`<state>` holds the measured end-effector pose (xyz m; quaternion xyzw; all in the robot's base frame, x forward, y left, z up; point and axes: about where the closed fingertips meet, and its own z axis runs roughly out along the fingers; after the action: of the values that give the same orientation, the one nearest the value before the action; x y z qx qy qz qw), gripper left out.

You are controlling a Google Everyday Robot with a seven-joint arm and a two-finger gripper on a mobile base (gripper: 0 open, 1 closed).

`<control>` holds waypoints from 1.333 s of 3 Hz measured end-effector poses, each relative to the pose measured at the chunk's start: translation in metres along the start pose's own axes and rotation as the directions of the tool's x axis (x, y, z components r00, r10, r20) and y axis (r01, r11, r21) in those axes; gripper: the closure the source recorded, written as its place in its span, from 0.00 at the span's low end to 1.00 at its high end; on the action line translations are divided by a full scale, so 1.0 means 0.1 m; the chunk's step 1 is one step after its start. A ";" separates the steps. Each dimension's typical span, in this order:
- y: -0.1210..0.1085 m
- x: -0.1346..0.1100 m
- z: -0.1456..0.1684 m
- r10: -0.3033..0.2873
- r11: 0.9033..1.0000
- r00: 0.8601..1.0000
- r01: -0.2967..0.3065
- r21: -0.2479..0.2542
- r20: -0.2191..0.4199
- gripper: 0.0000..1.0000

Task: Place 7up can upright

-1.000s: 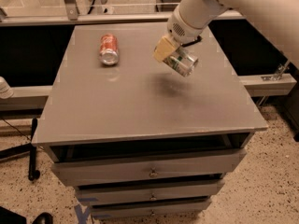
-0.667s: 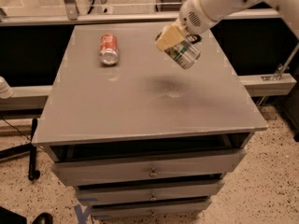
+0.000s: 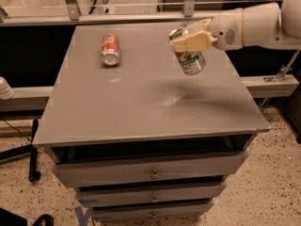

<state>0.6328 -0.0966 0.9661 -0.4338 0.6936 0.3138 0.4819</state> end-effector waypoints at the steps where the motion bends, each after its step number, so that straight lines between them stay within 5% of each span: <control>1: 0.08 0.08 -0.23 0.020 0.997 0.977 -0.004 -0.074 0.211 1.00; 2: 0.12 0.23 -0.37 0.052 0.993 0.931 -0.011 -0.114 0.361 1.00; 3: 0.16 0.43 -0.40 0.053 0.991 0.900 0.005 -0.133 0.432 1.00; 4: 0.19 0.66 -0.37 0.058 0.991 0.883 0.007 -0.137 0.465 1.00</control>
Offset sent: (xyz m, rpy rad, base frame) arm -0.0435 -0.0613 -0.0263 0.5830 -0.1497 0.1011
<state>0.5909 -0.1397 0.9163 -0.3673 0.5398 0.4616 0.6005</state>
